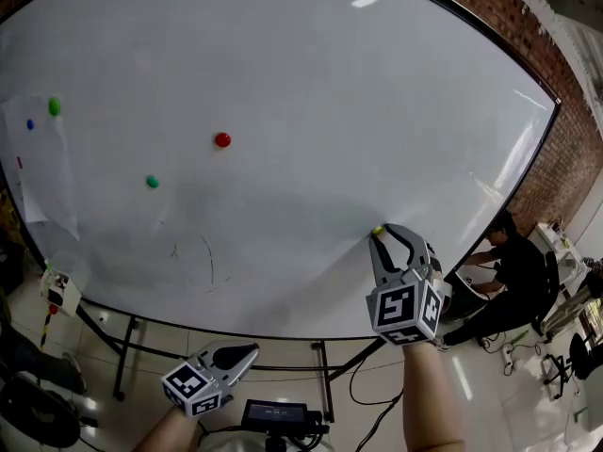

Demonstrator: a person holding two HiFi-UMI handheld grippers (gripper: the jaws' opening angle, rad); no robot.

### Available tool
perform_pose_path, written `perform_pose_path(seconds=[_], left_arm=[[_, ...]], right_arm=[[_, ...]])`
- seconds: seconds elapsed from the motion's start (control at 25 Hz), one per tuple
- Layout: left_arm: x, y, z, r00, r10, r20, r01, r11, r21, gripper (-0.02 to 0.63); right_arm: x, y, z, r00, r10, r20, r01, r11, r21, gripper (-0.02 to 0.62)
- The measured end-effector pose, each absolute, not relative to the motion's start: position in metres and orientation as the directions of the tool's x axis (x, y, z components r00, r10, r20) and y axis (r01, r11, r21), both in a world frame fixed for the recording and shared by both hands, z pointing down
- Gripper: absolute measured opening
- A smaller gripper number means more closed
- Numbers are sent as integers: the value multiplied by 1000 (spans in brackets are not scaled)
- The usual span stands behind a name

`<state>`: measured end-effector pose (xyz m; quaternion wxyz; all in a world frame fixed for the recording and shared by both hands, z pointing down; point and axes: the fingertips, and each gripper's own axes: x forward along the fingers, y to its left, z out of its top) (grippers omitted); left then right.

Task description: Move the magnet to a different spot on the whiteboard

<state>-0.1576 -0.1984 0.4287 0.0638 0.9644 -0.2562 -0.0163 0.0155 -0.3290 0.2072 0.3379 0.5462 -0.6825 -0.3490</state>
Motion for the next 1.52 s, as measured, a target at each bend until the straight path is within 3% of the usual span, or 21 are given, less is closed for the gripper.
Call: perform_pose_path(seconds=[0.4, 0.6, 0.76, 1.0, 1.24, 1.52], left_arm=[[-172, -181, 438, 847, -531, 27, -528, -835, 153, 35], [-178, -184, 435, 837, -547, 25, -545, -828, 134, 35], [-184, -183, 448, 824, -565, 37, -564, -815, 132, 35], [-181, -183, 443, 795, -603, 66, -606, -788, 107, 35], [-169, -173, 443, 783, -617, 82, -623, -776, 100, 35], [-144, -146, 455, 770, -627, 118, -638, -760, 124, 35]], right_arm=[[16, -315, 223, -228, -971, 69, -593, 195, 781, 143], [11, -298, 218, -315, -949, -11, -662, 212, 719, 141], [9, -273, 233, -381, -921, -83, -731, 245, 636, 29], [8, -253, 279, -546, -834, -77, -768, 462, 443, 26], [18, -220, 327, -684, -721, -111, -729, 683, 56, 26], [37, -170, 394, -744, -662, -92, -639, 745, -193, 26]])
